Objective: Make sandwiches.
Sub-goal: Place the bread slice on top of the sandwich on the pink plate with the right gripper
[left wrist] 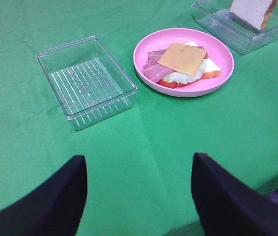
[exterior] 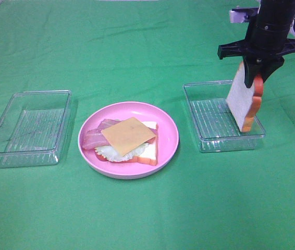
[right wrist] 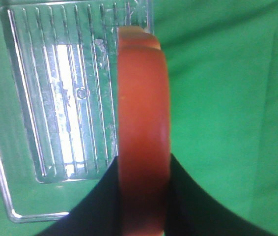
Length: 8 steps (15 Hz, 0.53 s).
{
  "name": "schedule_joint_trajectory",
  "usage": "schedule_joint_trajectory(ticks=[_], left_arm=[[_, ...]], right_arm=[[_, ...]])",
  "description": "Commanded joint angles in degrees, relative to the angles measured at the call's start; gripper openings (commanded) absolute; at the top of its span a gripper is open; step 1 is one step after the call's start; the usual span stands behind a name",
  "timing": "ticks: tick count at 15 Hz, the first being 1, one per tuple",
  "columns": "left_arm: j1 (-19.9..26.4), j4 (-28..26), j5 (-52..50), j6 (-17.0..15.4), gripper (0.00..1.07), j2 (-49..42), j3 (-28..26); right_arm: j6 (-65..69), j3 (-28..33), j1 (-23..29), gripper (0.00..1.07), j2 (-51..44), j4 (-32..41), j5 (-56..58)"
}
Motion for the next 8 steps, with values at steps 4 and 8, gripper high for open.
schedule_joint_trajectory(ticks=[4, 8], left_arm=[[-0.11, -0.34, -0.57, 0.11, 0.60, -1.26, 0.06], [-0.11, -0.34, -0.57, 0.11, 0.60, -1.26, 0.06]], right_arm=[[-3.84, 0.34, -0.11, 0.00, -7.45, 12.66, 1.09], [-7.10, 0.34, 3.04, 0.00, -8.25, 25.90, -0.57]])
